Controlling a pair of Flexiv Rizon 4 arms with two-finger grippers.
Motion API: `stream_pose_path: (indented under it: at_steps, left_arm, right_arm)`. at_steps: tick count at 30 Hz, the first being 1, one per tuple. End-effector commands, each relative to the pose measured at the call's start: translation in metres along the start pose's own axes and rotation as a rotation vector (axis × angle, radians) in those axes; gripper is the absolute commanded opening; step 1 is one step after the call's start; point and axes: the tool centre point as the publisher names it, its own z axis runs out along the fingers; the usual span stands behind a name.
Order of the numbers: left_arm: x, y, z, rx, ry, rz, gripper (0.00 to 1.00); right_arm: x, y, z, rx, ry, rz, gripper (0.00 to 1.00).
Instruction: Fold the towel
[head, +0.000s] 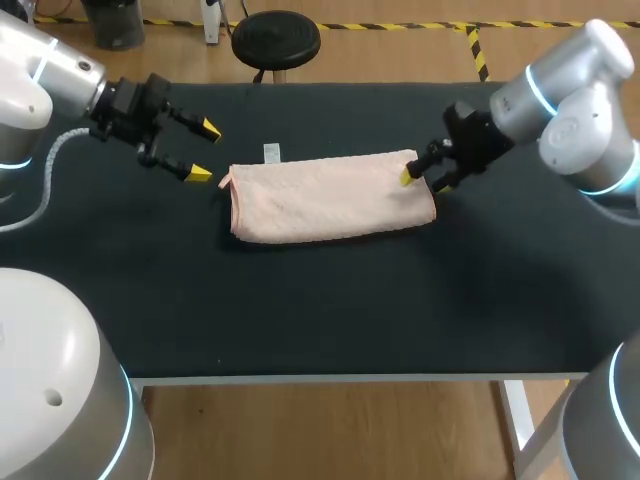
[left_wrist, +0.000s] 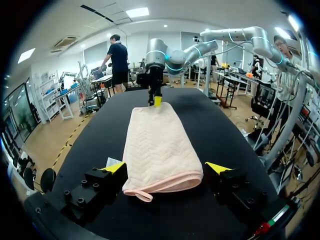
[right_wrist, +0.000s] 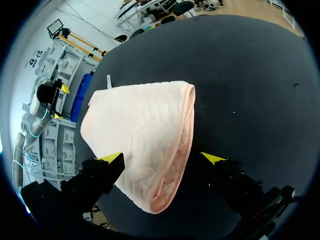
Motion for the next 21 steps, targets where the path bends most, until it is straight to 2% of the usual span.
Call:
stream_pose_path:
  at_steps: [1,21]
  left_arm:
    - [0.001,0.0,0.0,0.001,-0.003,0.001,1.0]
    - [0.001,0.0,0.0,0.001,-0.003,0.001,1.0]
  right_arm:
    - [-0.003,0.001,0.009,0.0,0.011,0.009,1.0]
    - [0.012,0.009,0.032,-0.008,0.076,0.049,1.0]
